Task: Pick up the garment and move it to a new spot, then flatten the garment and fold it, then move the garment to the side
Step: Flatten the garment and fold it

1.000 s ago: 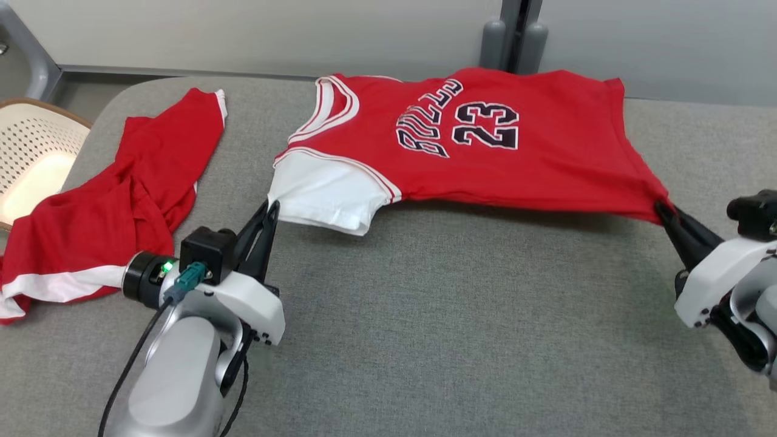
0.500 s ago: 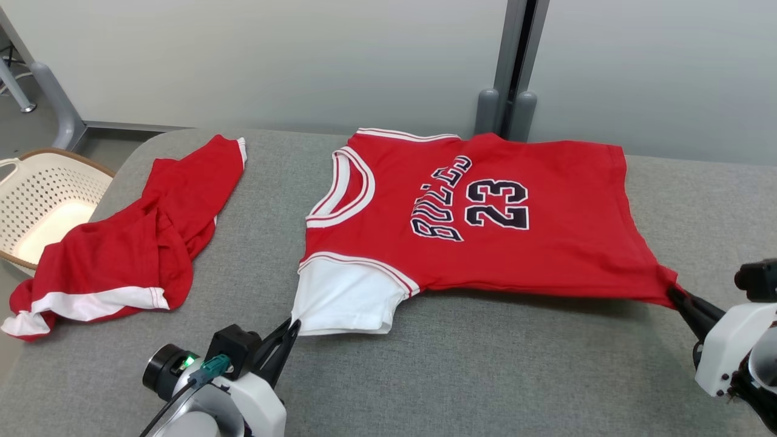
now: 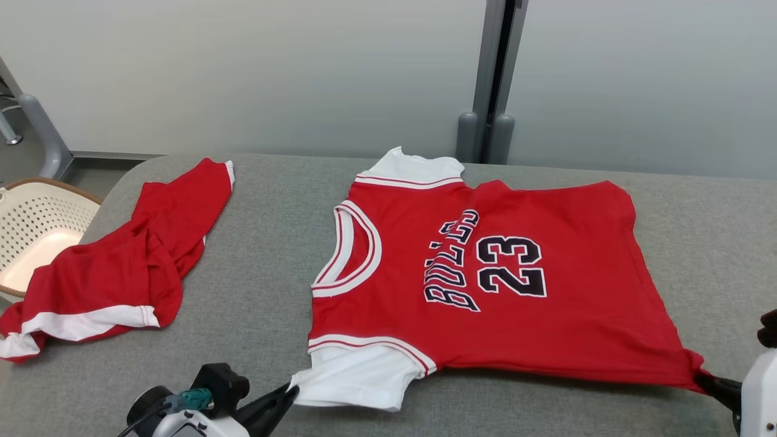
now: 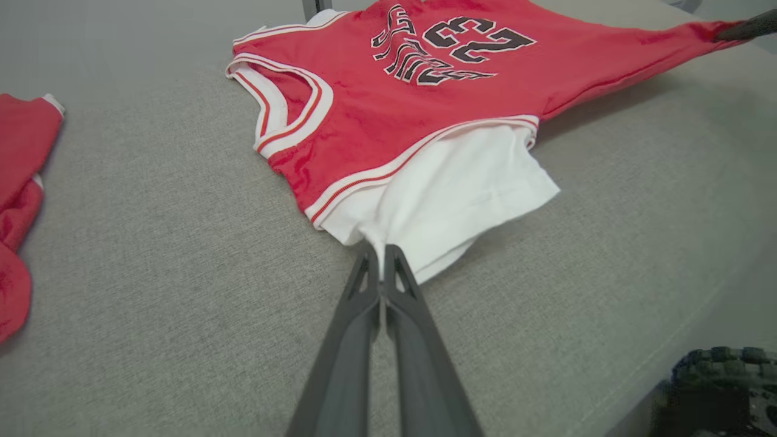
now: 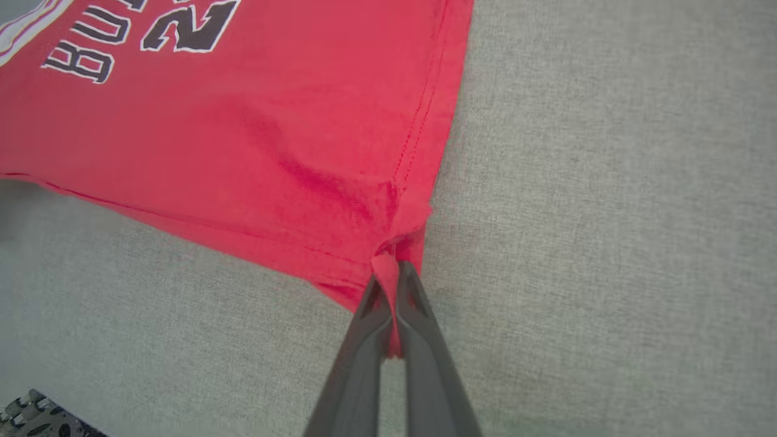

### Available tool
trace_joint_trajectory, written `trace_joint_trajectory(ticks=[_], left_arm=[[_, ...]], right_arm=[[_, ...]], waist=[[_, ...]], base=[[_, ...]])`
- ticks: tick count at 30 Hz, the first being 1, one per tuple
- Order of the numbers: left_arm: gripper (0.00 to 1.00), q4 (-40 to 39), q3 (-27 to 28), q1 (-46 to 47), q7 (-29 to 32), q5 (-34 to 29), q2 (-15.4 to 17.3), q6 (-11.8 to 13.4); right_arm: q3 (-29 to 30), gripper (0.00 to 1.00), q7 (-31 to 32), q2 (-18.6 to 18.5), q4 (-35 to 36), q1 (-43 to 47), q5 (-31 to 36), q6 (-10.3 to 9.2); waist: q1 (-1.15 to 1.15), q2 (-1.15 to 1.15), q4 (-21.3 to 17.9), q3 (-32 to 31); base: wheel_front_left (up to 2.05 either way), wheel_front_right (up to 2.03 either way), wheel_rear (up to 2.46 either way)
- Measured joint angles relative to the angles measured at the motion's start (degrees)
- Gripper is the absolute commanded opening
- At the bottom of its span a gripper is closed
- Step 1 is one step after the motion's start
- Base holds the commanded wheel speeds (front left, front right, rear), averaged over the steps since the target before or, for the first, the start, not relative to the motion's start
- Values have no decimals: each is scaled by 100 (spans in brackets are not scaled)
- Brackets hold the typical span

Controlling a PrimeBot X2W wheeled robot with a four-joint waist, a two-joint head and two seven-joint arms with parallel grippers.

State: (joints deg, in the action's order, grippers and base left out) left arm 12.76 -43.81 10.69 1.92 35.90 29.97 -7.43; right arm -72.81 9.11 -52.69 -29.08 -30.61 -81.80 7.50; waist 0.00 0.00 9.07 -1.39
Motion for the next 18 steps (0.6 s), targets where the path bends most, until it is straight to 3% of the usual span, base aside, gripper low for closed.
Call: trace_joint_trajectory(ticks=[11,18], left_arm=[[0,-1526,-586,-258,1125,868,858,0],[0,-2018,-478,-155,1354,907,1070,102]], right_arm=[[-19,0,771,-472,767,255,-390,0],[131,0,822,-627,1087,110,-419,0]], waist=[[0,0,-158,62],[0,0,-220,172]], base=[[0,0,0],[0,0,0]])
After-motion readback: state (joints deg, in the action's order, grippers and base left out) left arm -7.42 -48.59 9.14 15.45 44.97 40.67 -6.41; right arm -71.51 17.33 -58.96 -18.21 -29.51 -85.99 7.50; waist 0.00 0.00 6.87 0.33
